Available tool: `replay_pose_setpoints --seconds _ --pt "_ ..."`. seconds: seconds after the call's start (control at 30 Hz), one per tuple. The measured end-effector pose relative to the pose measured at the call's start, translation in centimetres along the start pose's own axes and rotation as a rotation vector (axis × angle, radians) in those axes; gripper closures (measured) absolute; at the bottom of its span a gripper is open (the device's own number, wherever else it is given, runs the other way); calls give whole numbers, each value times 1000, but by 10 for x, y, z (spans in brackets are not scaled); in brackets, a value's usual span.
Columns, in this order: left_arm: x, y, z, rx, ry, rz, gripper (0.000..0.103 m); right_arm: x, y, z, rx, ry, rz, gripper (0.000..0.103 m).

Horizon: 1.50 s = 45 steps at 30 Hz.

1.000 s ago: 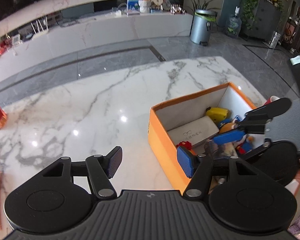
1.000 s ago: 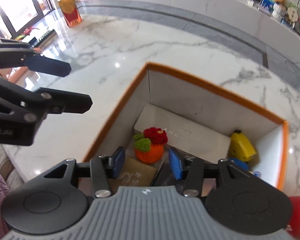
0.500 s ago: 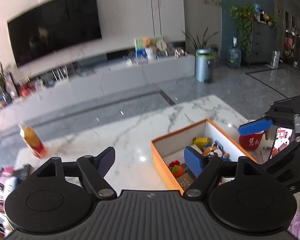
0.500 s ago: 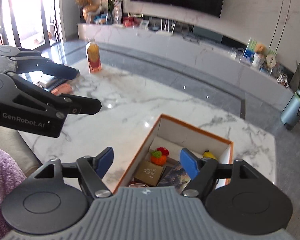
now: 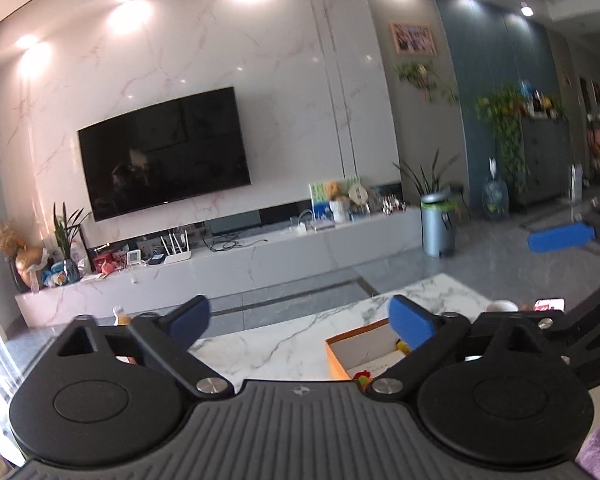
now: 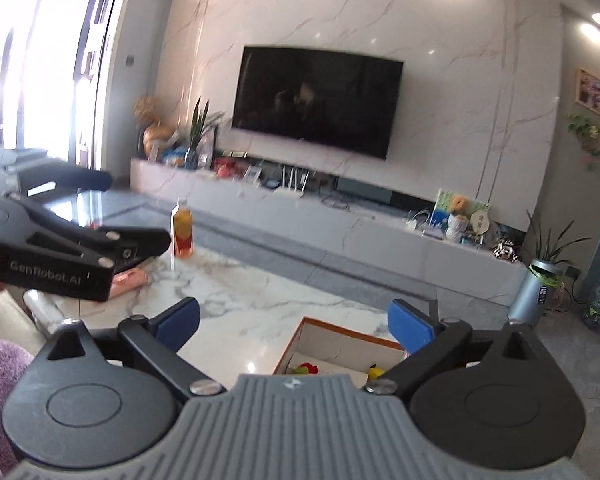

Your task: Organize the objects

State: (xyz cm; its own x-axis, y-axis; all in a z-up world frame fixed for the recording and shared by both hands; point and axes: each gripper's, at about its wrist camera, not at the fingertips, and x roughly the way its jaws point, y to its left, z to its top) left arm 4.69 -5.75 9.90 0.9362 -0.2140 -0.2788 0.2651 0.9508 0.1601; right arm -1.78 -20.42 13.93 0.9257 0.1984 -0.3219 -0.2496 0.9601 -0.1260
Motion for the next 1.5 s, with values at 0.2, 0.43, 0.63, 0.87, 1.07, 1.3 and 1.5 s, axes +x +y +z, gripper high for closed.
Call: replay_pose_setpoints --seconds 0.2,0.43,0.63,0.87,1.07,1.3,1.5 --pt "3 -5 -35 -121 -2 27 0 -9 13 -51 73 -24 -54 1" --pt "25 -9 -80 -162 103 70 0 11 14 -97 187 -3 -132 1" --pt "39 -11 -124 -175 198 86 0 37 17 -126 206 59 -138 1" --pt "56 -16 -150 -134 247 97 0 67 12 -158 220 138 -180 1" --pt "70 -22 -160 -123 284 93 0 86 2 -174 242 189 -191 1" --pt "80 -21 -162 -130 306 86 0 94 -2 -177 242 214 -193 1" --pt "78 -19 -162 -141 320 78 0 96 4 -175 221 234 -190 1"
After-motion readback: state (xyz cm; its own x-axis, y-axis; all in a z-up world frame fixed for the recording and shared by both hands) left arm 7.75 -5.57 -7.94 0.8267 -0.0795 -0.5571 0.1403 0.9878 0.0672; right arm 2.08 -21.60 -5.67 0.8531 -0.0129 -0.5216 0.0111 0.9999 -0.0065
